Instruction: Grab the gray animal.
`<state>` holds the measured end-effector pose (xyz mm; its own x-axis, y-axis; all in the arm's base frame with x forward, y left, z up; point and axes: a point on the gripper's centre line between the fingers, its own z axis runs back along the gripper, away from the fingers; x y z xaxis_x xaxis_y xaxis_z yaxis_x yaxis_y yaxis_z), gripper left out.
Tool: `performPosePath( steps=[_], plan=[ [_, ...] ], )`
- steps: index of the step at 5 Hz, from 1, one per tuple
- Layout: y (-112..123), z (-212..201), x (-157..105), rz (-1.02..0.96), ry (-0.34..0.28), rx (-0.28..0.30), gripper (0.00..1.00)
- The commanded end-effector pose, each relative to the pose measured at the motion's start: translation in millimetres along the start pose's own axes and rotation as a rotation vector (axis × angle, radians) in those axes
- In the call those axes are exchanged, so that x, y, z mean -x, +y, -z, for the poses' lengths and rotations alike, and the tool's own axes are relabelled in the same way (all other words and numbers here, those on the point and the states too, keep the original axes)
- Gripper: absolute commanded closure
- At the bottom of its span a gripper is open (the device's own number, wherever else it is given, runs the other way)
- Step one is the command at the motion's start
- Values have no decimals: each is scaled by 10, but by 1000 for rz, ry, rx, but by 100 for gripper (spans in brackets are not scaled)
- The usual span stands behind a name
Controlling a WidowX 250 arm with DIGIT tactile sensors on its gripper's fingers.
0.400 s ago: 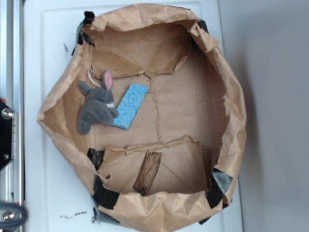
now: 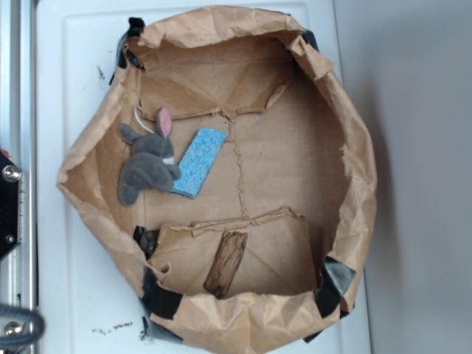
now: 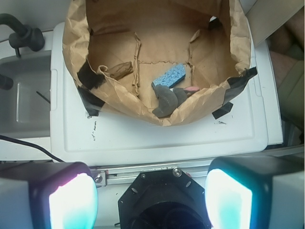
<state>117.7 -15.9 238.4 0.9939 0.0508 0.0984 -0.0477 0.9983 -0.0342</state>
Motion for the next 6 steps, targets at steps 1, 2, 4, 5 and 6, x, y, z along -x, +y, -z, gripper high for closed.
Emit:
performPosePath(
  steps=[1,2,4,5,6],
  plan=[
    [-161,121,-549,-49,-55,-37,0],
    [-217,376,-811,-78,-90,-87,0],
    [-151,855,-962,-99,14,-101,0],
    [-151,855,-962,-99,14,-101,0],
    [-151,855,-962,-99,14,-101,0]
  ],
)
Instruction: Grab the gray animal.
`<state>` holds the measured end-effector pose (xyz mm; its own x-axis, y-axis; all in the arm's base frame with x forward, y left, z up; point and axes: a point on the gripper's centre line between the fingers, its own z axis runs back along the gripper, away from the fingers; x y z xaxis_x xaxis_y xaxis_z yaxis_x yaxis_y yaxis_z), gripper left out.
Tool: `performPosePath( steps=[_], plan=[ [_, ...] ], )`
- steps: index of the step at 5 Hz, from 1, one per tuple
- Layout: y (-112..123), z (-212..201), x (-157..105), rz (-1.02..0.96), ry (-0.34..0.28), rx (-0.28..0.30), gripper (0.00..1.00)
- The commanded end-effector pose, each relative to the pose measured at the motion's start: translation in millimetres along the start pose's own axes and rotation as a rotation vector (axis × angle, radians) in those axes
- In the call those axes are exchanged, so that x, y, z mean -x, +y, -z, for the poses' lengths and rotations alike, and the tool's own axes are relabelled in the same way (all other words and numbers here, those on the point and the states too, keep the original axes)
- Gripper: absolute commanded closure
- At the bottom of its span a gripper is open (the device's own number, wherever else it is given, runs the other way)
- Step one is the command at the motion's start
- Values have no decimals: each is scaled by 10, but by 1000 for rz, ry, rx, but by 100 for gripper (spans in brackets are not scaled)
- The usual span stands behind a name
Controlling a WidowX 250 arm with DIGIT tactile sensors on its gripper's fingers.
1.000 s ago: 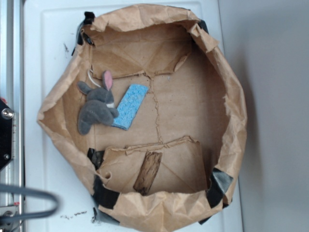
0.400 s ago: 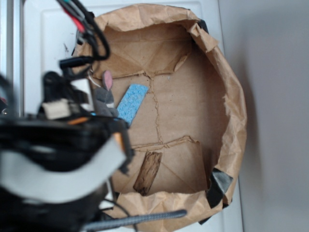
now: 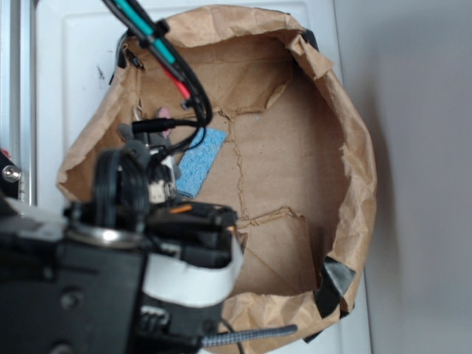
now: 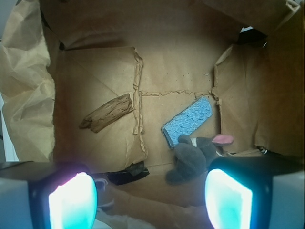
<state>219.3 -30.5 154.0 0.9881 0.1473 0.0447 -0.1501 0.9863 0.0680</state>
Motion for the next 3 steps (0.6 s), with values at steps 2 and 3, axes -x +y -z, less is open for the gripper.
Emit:
performPosePath(
  steps=[2,3],
  plan=[
    [20,-91,-39,-6,-41,11,0],
    [57,43,-155,-77,-67,0,0]
  ],
)
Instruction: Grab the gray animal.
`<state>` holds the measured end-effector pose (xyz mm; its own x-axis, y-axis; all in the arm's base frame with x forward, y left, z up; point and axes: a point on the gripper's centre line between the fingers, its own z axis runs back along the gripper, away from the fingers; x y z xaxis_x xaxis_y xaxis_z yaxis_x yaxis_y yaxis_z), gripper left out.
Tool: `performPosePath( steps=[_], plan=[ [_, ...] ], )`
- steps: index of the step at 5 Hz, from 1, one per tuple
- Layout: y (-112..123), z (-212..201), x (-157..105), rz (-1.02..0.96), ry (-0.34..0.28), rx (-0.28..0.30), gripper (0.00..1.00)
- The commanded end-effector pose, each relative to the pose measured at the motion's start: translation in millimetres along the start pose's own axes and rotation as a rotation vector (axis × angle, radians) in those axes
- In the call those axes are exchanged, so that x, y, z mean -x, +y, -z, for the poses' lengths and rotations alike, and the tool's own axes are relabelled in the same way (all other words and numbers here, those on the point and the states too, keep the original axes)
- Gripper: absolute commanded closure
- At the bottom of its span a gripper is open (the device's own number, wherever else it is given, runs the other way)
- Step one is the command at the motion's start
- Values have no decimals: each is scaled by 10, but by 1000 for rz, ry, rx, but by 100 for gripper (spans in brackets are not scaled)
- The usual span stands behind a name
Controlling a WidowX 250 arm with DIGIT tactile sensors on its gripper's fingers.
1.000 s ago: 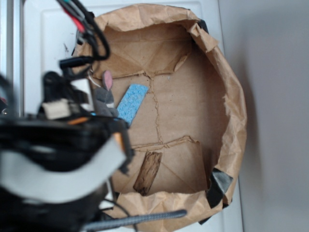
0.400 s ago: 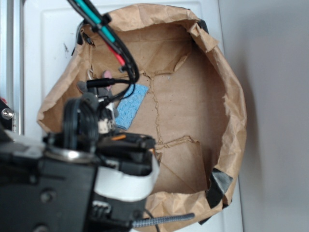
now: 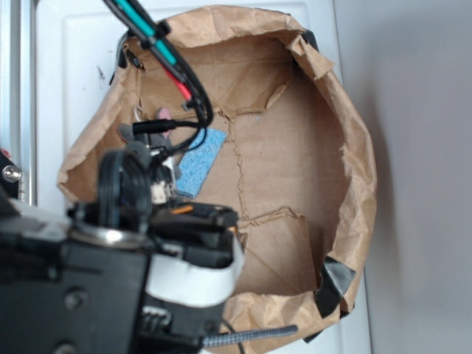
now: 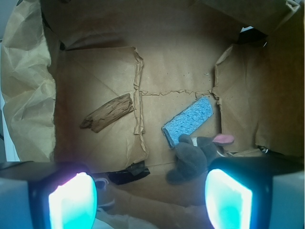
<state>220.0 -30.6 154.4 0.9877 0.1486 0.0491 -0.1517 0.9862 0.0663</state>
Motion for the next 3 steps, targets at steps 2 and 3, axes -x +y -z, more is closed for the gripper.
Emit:
performPosePath(
  steps=[2,3],
  plan=[
    [431,-335,-265,-120,27,153,0],
    [622,-406,-416,-159,69,214,0]
  ],
)
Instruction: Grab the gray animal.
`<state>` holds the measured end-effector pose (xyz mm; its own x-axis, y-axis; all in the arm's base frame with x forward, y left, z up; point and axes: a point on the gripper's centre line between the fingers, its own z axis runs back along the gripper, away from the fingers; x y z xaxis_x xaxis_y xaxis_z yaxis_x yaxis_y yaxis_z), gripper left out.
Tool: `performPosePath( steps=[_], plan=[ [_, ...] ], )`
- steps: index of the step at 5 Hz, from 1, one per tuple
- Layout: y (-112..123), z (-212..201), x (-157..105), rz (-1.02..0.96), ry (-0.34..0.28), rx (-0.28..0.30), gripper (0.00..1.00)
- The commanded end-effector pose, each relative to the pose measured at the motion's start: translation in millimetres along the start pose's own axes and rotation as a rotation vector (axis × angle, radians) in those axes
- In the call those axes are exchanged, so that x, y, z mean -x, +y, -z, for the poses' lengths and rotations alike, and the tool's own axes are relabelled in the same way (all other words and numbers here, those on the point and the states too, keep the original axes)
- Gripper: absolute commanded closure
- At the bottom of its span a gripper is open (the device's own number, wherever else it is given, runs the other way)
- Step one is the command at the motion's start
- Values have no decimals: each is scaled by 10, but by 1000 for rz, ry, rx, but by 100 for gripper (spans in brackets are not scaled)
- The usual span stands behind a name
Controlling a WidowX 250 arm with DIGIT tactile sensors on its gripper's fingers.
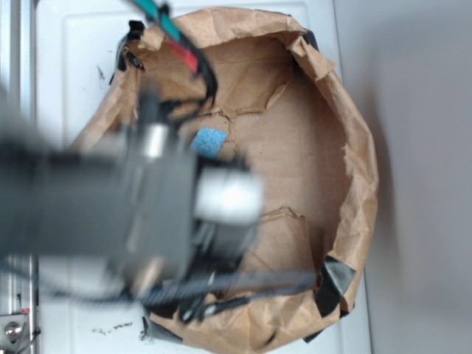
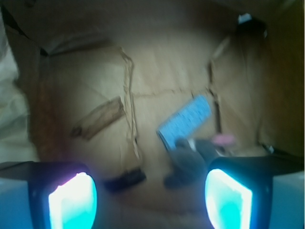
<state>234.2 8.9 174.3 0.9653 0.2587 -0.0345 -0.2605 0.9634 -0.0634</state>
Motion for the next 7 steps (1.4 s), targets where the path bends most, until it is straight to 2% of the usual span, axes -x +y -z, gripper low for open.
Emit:
performPosePath(
  steps=[1,2,3,5,6,7],
  plan=[
    [133,182,-239,-74,-92,-15,0],
    [45,525,-159,-53,-150,-62,0],
    [14,793,-129,-42,-163,-83,0],
    [-11,1228,-212,-74,-135,-186,0],
    [27,1206,-114,-64,-143,-194,0],
    [79,952,19,-28,-109,-132,0]
  ],
)
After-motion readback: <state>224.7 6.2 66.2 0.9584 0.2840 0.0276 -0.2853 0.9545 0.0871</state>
